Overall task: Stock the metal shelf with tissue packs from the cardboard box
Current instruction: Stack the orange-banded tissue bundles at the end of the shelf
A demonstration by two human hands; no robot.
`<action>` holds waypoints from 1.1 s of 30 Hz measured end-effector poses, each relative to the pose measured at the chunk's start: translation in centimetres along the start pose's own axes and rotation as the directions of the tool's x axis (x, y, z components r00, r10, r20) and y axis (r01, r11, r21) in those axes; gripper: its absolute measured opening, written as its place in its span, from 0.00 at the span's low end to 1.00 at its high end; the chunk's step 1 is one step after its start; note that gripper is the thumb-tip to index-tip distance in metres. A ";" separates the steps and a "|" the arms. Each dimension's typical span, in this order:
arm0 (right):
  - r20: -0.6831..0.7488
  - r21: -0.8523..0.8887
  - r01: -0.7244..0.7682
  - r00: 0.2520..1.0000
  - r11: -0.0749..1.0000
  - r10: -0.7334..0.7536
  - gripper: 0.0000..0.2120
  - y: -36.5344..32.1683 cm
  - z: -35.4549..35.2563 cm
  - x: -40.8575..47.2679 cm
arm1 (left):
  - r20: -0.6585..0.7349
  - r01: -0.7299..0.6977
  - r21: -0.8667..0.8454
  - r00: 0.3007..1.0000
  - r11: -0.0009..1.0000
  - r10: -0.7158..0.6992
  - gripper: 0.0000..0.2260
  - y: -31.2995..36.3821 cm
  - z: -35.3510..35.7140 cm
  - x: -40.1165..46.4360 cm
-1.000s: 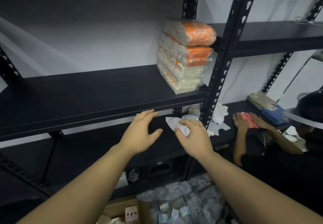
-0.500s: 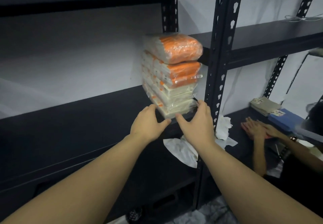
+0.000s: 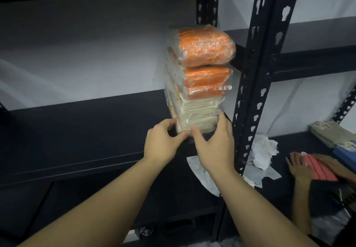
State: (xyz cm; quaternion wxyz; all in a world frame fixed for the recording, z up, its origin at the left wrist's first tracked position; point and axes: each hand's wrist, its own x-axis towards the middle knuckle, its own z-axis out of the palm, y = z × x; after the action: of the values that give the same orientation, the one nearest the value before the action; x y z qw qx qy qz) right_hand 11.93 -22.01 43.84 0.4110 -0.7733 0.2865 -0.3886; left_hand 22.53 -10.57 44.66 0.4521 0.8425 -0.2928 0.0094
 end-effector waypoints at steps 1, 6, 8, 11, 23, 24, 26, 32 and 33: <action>0.006 0.002 0.006 1.000 1.000 -0.006 0.40 0.2 -0.1 0.2 | -0.007 0.008 0.005 1.000 1.000 -0.008 0.25 0.1 0.1 0.1; 0.036 0.006 0.015 0.999 1.000 -0.015 0.39 0.7 -0.2 1.0 | 0.004 0.042 0.014 0.999 0.999 -0.042 0.24 0.5 0.7 0.7; 0.045 0.003 0.012 0.999 1.000 -0.013 0.39 0.7 -0.2 1.1 | 0.011 0.050 0.018 0.999 0.999 -0.050 0.23 0.8 0.9 0.9; 0.052 -0.002 0.017 0.999 1.000 -0.017 0.39 0.7 -0.1 1.4 | 0.026 0.063 0.031 0.998 0.998 -0.064 0.20 1.0 1.0 1.4; 0.067 -0.014 0.011 0.998 1.000 -0.010 0.41 0.8 0.8 3.8 | 0.061 0.076 0.074 0.995 0.994 -0.080 0.23 1.3 1.3 4.1; 0.069 -0.020 0.014 0.998 1.000 -0.012 0.42 0.7 0.9 3.9 | 0.056 0.077 0.076 0.995 0.994 -0.082 0.23 1.5 1.3 4.1; 0.069 -0.023 0.012 0.998 1.000 -0.011 0.43 0.4 0.9 4.0 | 0.052 0.079 0.077 0.995 0.994 -0.084 0.23 1.7 1.3 4.1; 0.049 0.051 -0.020 0.999 0.998 0.018 0.41 -0.3 0.4 4.0 | 0.055 0.056 -0.081 0.997 0.995 -0.052 0.28 2.0 0.7 3.1; 0.045 0.062 -0.021 0.999 0.998 0.018 0.42 -0.6 0.3 4.0 | 0.043 0.046 -0.120 0.998 0.992 -0.041 0.29 2.1 0.7 3.0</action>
State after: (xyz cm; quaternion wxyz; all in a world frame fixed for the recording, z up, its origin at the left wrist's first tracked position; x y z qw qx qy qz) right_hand 14.41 -24.62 45.68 0.4449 -0.7657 0.2727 -0.3760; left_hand 23.75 -13.46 46.66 0.4964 0.8197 -0.2836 -0.0354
